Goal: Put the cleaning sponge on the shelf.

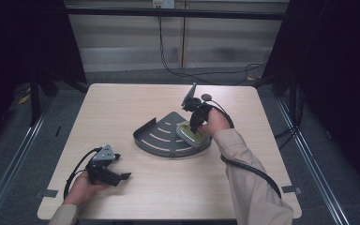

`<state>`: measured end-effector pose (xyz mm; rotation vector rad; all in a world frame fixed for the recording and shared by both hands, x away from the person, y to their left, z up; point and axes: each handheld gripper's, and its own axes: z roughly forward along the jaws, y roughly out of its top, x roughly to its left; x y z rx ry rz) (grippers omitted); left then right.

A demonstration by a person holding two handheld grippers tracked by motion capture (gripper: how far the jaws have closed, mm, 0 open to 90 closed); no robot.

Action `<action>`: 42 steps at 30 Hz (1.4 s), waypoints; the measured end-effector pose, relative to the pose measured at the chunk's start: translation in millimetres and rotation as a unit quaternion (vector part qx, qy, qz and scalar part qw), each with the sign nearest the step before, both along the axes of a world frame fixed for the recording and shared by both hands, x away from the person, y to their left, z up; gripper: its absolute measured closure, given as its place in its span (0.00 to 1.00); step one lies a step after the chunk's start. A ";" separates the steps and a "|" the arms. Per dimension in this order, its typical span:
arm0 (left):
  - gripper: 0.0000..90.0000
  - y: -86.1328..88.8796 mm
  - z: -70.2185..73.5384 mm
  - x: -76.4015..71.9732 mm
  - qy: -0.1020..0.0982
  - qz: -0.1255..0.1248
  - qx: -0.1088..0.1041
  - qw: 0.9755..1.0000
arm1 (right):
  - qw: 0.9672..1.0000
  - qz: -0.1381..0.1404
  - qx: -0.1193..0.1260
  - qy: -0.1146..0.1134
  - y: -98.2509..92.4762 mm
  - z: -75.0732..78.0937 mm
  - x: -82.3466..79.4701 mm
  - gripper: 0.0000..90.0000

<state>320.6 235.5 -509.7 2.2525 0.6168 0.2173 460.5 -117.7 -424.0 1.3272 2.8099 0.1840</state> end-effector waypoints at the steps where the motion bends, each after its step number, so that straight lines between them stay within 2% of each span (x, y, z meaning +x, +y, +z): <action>1: 0.12 0.0 0.0 0.0 0.000 0.000 0.000 1.000 | 1.000 0.001 0.001 -0.001 -0.3 -0.1 0.1 0.78; 10: 0.12 -0.1 -0.1 0.0 0.001 -0.001 -0.001 1.000 | 1.000 -0.001 0.005 0.001 -0.6 -1.5 0.2 0.78; 14: 0.12 -0.1 -0.1 0.0 0.001 -0.001 -0.001 1.000 | 1.000 -0.003 0.004 0.001 -0.5 -2.7 -0.2 0.74; 25: 0.12 0.1 0.0 0.1 0.000 0.000 0.000 1.000 | 1.000 -0.008 0.006 0.001 -2.7 -3.0 -1.3 0.58; 29: 0.12 0.1 0.0 0.1 0.000 -0.001 0.000 1.000 | 1.000 -0.009 0.006 -0.006 -1.9 -1.1 -2.0 0.49; 36: 0.12 0.0 0.0 0.0 0.000 0.000 0.000 1.000 | 1.000 0.002 0.004 -0.010 0.1 1.5 -3.4 0.35; 42: 0.12 -0.3 0.1 -0.2 0.000 -0.001 0.002 1.000 | 1.000 0.003 0.010 -0.012 -0.9 4.5 -4.0 0.27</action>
